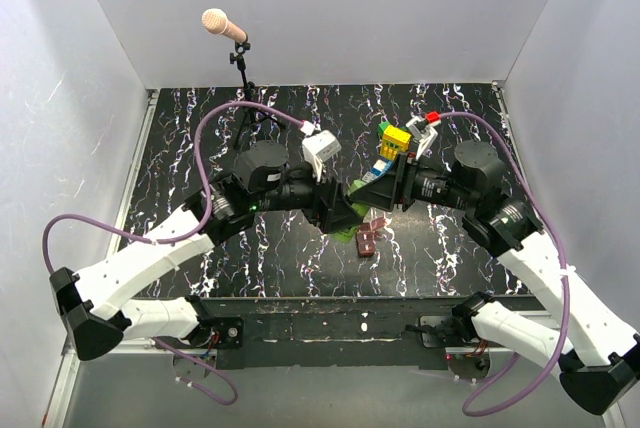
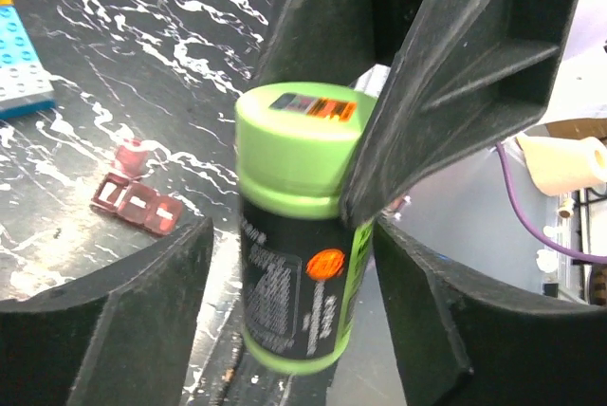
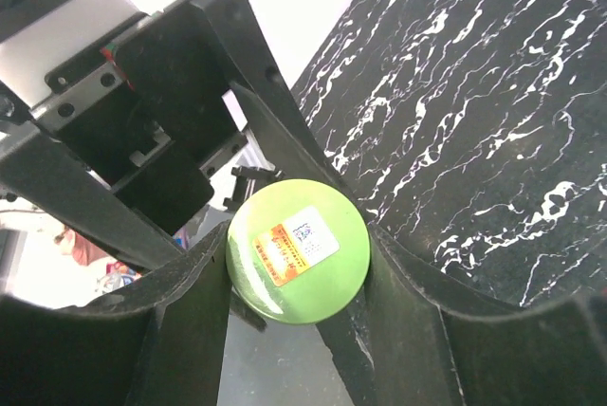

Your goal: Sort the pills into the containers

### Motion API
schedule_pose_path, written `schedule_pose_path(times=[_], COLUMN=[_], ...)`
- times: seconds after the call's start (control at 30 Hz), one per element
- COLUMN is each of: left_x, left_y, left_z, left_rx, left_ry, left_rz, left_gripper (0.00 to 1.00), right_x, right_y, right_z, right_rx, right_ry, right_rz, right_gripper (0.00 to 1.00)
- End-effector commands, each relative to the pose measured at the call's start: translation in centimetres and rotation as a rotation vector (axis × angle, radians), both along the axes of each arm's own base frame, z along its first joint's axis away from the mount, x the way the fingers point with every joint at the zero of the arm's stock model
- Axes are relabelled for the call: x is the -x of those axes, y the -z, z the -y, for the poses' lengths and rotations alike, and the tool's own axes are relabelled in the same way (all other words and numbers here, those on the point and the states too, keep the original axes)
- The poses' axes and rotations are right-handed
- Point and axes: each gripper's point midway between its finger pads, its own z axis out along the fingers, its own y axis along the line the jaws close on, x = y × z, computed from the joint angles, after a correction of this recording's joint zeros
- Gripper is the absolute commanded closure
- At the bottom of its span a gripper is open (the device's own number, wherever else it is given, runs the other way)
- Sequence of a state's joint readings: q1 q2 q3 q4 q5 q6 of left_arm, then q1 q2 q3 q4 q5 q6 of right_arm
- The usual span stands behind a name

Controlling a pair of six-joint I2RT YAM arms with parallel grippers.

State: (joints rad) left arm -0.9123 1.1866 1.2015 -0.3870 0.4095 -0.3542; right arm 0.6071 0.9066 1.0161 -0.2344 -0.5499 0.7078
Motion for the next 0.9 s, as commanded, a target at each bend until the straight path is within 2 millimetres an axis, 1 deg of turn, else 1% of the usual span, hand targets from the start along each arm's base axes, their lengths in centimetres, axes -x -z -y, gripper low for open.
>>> schedule_pose_path(times=[0.0, 0.13, 0.23, 0.3, 0.4, 0.5, 0.57, 0.63, 0.77, 0.83, 0.87], left_x=[-0.3, -0.2, 0.1, 0.3, 0.6, 0.2, 0.3, 0.2, 0.0, 0.2, 0.3], left_y=[-2.0, -1.4, -0.9, -0.6, -0.1, 0.5, 0.5, 0.7, 0.3, 0.0, -0.1], left_z=[-1.5, -1.7, -1.5, -0.9, 0.1, 0.7, 1.2, 1.5, 1.5, 1.4, 1.4], left_rx=[0.054, 0.045, 0.035, 0.034, 0.044, 0.053, 0.068, 0.064, 0.073, 0.079, 0.081], left_ry=[-0.061, -0.064, -0.039, -0.009, 0.038, 0.031, 0.050, 0.055, 0.047, 0.049, 0.054], left_rz=[0.042, 0.039, 0.030, 0.013, -0.012, -0.026, -0.037, -0.044, -0.031, -0.025, -0.025], left_gripper=[0.28, 0.22, 0.20, 0.19, 0.21, 0.25, 0.29, 0.41, 0.57, 0.70, 0.78], right_x=[-0.6, -0.7, -0.7, -0.7, -0.8, -0.8, -0.9, -0.9, -1.1, -1.2, -1.2], right_y=[-1.9, -2.3, -2.5, -2.4, -2.4, -2.5, -2.6, -2.6, -2.4, -2.4, -2.4], right_z=[0.9, 1.0, 1.1, 1.1, 1.2, 1.4, 1.5, 1.6, 2.2, 2.5, 2.6], right_rx=[-0.053, -0.056, -0.062, -0.059, -0.062, -0.067, -0.073, -0.077, -0.078, -0.086, -0.085], right_ry=[0.087, 0.096, 0.102, 0.103, 0.112, 0.124, 0.139, 0.148, 0.189, 0.209, 0.219], right_rz=[0.062, 0.070, 0.077, 0.076, 0.073, 0.074, 0.072, 0.073, 0.069, 0.072, 0.068], right_gripper=[0.99, 0.99, 0.99, 0.99, 0.99, 0.99, 0.99, 0.99, 0.99, 0.99, 0.99])
